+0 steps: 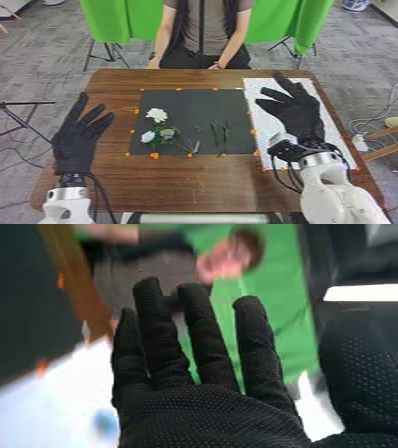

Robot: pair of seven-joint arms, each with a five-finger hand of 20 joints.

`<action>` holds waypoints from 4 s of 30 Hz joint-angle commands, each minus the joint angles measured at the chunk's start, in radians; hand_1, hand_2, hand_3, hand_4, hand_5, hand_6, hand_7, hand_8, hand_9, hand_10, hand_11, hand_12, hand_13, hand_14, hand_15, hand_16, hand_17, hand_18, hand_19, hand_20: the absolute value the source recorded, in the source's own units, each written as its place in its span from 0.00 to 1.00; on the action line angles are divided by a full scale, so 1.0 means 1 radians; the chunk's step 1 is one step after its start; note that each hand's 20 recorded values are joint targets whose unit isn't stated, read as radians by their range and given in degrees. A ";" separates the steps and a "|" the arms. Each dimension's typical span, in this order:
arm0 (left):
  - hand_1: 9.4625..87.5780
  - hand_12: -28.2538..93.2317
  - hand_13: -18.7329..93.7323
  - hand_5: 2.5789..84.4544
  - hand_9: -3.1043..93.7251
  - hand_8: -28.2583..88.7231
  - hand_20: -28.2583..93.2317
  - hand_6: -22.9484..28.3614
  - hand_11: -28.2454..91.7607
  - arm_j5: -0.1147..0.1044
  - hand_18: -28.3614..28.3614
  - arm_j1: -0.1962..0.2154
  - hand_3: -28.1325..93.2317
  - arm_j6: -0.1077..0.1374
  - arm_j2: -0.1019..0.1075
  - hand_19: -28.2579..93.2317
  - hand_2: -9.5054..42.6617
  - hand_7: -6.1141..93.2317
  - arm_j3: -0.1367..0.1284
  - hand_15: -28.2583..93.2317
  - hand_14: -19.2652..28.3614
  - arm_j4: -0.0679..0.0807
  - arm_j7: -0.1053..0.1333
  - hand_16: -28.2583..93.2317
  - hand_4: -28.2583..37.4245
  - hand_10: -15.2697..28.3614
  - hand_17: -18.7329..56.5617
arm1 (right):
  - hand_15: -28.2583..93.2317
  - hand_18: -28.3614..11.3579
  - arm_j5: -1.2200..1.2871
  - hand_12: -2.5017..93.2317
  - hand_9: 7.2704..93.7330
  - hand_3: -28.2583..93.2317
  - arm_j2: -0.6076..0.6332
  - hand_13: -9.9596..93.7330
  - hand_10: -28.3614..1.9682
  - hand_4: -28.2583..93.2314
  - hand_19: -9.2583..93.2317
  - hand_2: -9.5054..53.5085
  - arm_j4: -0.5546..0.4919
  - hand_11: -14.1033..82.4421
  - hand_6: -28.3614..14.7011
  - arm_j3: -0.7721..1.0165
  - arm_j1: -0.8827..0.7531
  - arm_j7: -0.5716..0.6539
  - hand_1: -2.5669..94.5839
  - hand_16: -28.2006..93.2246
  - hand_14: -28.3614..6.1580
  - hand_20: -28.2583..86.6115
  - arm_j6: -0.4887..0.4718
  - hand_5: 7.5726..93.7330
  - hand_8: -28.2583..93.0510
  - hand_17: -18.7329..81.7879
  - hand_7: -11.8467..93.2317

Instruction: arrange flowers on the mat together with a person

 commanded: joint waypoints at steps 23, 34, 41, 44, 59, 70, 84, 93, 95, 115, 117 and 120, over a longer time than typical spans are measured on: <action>0.14 0.32 0.43 0.38 0.41 0.16 0.24 0.53 0.39 0.036 0.94 -0.004 0.85 -0.019 -0.040 0.74 0.34 0.16 -0.006 0.57 0.88 0.027 -0.072 0.19 0.00 0.73 0.20 | 0.52 0.20 -0.127 0.17 0.45 0.83 0.035 0.43 0.39 0.01 0.53 0.40 0.043 0.26 0.69 0.005 -0.114 0.069 0.17 0.34 0.21 0.41 0.091 0.38 0.13 0.20 0.23; 0.14 0.32 0.44 0.36 0.41 0.16 0.23 0.53 0.40 0.037 0.94 -0.029 0.85 -0.022 -0.046 0.75 0.34 0.17 0.002 0.57 0.89 0.035 -0.094 0.18 0.00 0.73 0.22 | 0.53 0.20 -0.149 0.17 0.46 0.83 0.042 0.44 0.39 0.01 0.53 0.39 0.057 0.26 0.69 -0.045 -0.033 0.109 0.17 0.34 0.21 0.41 0.112 0.39 0.13 0.20 0.23; 0.14 0.32 0.44 0.36 0.41 0.16 0.22 0.53 0.40 0.042 0.95 -0.025 0.85 -0.027 -0.049 0.75 0.35 0.17 -0.003 0.57 0.89 0.032 -0.105 0.18 0.00 0.74 0.21 | 0.53 0.20 -0.159 0.17 0.46 0.84 0.039 0.44 0.39 0.01 0.53 0.39 0.057 0.27 0.70 -0.047 -0.025 0.118 0.17 0.34 0.22 0.41 0.103 0.40 0.13 0.20 0.23; 0.14 0.32 0.44 0.36 0.41 0.16 0.22 0.53 0.40 0.041 0.95 -0.025 0.85 -0.027 -0.048 0.75 0.35 0.17 -0.003 0.58 0.89 0.032 -0.102 0.18 0.00 0.74 0.21 | 0.53 0.20 -0.156 0.17 0.46 0.84 0.042 0.44 0.39 0.01 0.54 0.39 0.057 0.27 0.70 -0.045 -0.026 0.113 0.17 0.34 0.21 0.41 0.105 0.40 0.13 0.20 0.23; 0.15 0.32 0.44 0.36 0.41 0.16 0.21 0.53 0.41 0.035 0.95 -0.025 0.85 -0.022 -0.041 0.75 0.35 0.17 0.003 0.58 0.89 0.032 -0.095 0.18 0.00 0.74 0.20 | 0.53 0.20 -0.138 0.17 0.47 0.84 0.053 0.44 0.40 0.01 0.54 0.38 0.053 0.27 0.70 -0.039 -0.029 0.107 0.17 0.34 0.21 0.41 0.106 0.40 0.13 0.20 0.23; 0.15 0.32 0.44 0.36 0.42 0.16 0.21 0.54 0.41 0.029 0.95 -0.017 0.85 -0.013 -0.022 0.75 0.35 0.17 0.004 0.59 0.90 0.027 -0.079 0.18 0.00 0.75 0.20 | 0.60 0.19 -0.219 0.19 0.49 0.84 0.118 0.48 0.34 0.01 0.57 0.34 0.033 0.31 0.70 -0.018 -0.008 0.147 0.19 0.34 0.25 0.43 0.195 0.40 0.13 0.23 0.23; 0.15 0.32 0.44 0.37 0.42 0.16 0.21 0.54 0.41 0.011 0.95 -0.007 0.85 0.023 0.028 0.76 0.35 0.17 0.018 0.59 0.89 -0.001 -0.026 0.18 0.00 0.75 0.21 | 0.78 0.16 -0.930 0.21 0.64 0.85 0.430 0.64 0.35 0.03 0.75 0.25 0.247 0.51 0.66 -0.336 0.545 0.890 0.28 0.32 0.37 0.46 0.598 0.48 0.12 0.35 0.26; 0.16 0.32 0.44 0.36 0.42 0.16 0.21 0.54 0.41 -0.009 0.95 -0.002 0.85 0.038 0.050 0.76 0.35 0.17 0.033 0.59 0.89 -0.007 0.010 0.18 0.00 0.75 0.21 | 0.79 0.13 -1.050 0.21 0.67 0.85 0.481 0.67 0.37 0.03 0.78 0.19 0.489 0.52 0.66 -0.540 0.865 1.109 0.34 0.32 0.41 0.45 0.309 0.49 0.12 0.37 0.26; 0.16 0.32 0.44 0.36 0.42 0.16 0.21 0.54 0.41 -0.012 0.95 -0.003 0.85 0.042 0.055 0.76 0.35 0.17 0.036 0.59 0.89 -0.009 0.016 0.18 0.00 0.76 0.21 | 0.79 0.13 -1.023 0.21 0.66 0.85 0.495 0.67 0.37 0.03 0.78 0.18 0.535 0.52 0.66 -0.578 0.909 1.104 0.34 0.32 0.40 0.44 0.243 0.47 0.12 0.37 0.25; 0.16 0.32 0.44 0.36 0.41 0.16 0.20 0.54 0.42 -0.048 0.95 -0.052 0.85 0.026 0.077 0.77 0.35 0.18 0.066 0.60 0.90 0.006 0.053 0.18 0.00 0.76 0.21 | 0.68 0.04 -0.963 0.17 0.56 0.84 0.404 0.61 0.33 0.02 0.72 0.13 0.814 0.32 0.70 -0.826 1.124 1.061 0.35 0.30 0.32 0.40 -0.128 0.41 0.13 0.33 0.24; 0.16 0.32 0.44 0.36 0.41 0.16 0.20 0.54 0.42 -0.051 0.95 -0.054 0.85 0.022 0.076 0.77 0.35 0.18 0.062 0.60 0.90 0.007 0.052 0.18 0.00 0.76 0.21 | 0.68 0.04 -0.961 0.17 0.55 0.85 0.398 0.61 0.32 0.02 0.72 0.12 0.814 0.32 0.71 -0.824 1.110 1.061 0.35 0.30 0.31 0.40 -0.153 0.41 0.13 0.33 0.24; 0.16 0.32 0.44 0.36 0.41 0.16 0.20 0.54 0.42 -0.055 0.95 -0.057 0.85 0.023 0.073 0.77 0.35 0.18 0.065 0.60 0.90 0.008 0.062 0.18 0.00 0.76 0.21 | 0.68 0.04 -0.973 0.17 0.54 0.85 0.385 0.60 0.33 0.02 0.72 0.12 0.828 0.31 0.71 -0.838 1.103 1.063 0.35 0.30 0.31 0.39 -0.169 0.40 0.13 0.33 0.24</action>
